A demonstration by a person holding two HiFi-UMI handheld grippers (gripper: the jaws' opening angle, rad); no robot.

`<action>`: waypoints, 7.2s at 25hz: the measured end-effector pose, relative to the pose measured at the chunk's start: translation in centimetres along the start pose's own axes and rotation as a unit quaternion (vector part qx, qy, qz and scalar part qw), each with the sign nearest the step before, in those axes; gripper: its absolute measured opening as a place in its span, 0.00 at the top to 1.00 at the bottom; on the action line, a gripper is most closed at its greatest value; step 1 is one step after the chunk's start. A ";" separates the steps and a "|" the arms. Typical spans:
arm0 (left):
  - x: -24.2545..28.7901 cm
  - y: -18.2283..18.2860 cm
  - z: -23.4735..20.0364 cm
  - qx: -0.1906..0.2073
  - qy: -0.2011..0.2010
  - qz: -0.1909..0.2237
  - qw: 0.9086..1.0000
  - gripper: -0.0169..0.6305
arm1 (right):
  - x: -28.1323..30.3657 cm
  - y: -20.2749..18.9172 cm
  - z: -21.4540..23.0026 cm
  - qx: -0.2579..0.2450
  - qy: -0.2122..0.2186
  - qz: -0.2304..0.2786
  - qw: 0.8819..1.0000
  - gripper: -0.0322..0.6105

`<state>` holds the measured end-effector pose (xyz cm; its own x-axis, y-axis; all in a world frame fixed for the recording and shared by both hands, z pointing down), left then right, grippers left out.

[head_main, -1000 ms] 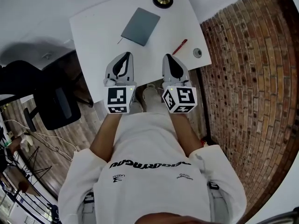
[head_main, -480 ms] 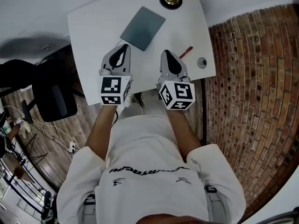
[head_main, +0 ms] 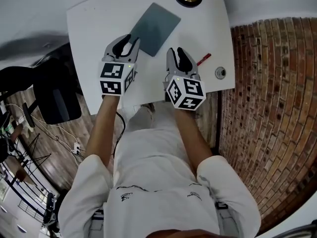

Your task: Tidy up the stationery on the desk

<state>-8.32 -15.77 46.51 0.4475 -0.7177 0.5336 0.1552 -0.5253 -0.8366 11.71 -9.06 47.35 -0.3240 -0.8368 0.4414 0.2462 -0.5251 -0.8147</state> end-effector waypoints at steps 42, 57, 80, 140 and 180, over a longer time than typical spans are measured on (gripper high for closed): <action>17.1 -4.7 -5.0 0.001 -0.075 -0.197 0.978 0.72 | 14.3 -6.0 4.9 0.026 -0.044 -0.176 0.983 0.71; 12.7 -6.3 -4.4 -0.034 0.005 -0.196 0.980 0.73 | 14.1 -5.8 4.2 -0.056 0.003 -0.215 0.975 0.72; 3.6 -12.4 -1.6 -0.150 0.105 -0.176 0.967 0.73 | 10.9 -8.4 1.4 -0.167 0.083 -0.255 0.949 0.73; -8.8 -7.2 3.8 -0.105 0.064 0.000 0.992 0.98 | -3.4 -5.0 10.7 0.034 -0.111 -0.138 0.984 0.72; -15.1 -5.4 4.9 -0.101 0.070 0.042 0.992 0.98 | -1.1 -4.8 12.5 0.063 -0.120 -0.164 0.977 0.88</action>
<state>-11.60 0.15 42.41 0.3233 -0.8119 0.4861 -0.0631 -0.5310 -0.8450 22.32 -7.54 55.51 -0.1856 -0.6241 0.7590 0.2809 -0.7739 -0.5677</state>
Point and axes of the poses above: the fingertips, and each gripper's own axes: x forward along the fingers, z to its right, y out of its top, the point moved 10 cm from there along -x, backward along the fingers, and after that the axes turned 6 degrees about y, right-handed, at the moved point
